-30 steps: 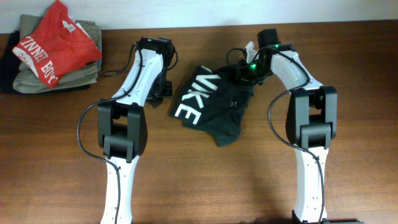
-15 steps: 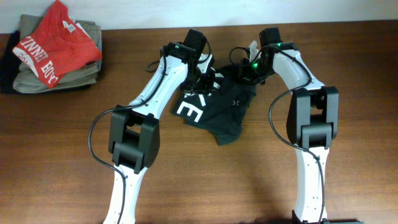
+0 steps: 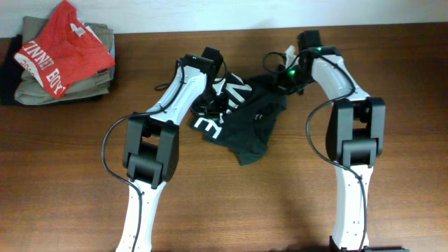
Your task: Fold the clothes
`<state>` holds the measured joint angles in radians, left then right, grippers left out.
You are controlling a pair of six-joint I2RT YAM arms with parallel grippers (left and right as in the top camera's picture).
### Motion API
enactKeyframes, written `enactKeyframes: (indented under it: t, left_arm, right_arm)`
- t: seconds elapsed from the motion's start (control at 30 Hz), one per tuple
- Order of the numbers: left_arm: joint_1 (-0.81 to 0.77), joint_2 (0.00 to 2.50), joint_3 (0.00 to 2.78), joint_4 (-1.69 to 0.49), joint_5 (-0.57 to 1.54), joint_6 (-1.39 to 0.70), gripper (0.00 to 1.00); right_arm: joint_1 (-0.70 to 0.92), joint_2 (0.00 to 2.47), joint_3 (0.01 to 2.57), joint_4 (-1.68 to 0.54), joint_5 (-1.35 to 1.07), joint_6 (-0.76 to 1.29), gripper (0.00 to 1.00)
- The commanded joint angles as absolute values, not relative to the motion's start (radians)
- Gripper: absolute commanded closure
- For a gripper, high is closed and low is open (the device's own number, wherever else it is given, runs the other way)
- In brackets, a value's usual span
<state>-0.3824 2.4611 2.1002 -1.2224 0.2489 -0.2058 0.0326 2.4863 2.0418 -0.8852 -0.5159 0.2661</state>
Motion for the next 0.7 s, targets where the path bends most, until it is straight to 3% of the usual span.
enactKeyframes:
  t: [0.0,0.37,0.67]
  left_arm:
    - [-0.33,2.471,2.09,-1.251,0.084,-0.212,1.0]
    - [-0.344,2.234,2.144,-1.307,0.046,-0.208,0.99]
    - [-0.472,2.223,2.019,-1.299,0.223,-0.208,0.97]
  right_arm:
    - [-0.034,2.499,2.048,-0.901,-0.4,0.27,0.96]
    - [-0.06,2.268,2.122,-0.996,-0.381,0.267,0.96]
    - [0.003,2.252,2.103,-1.043,-0.396,0.236,0.96]
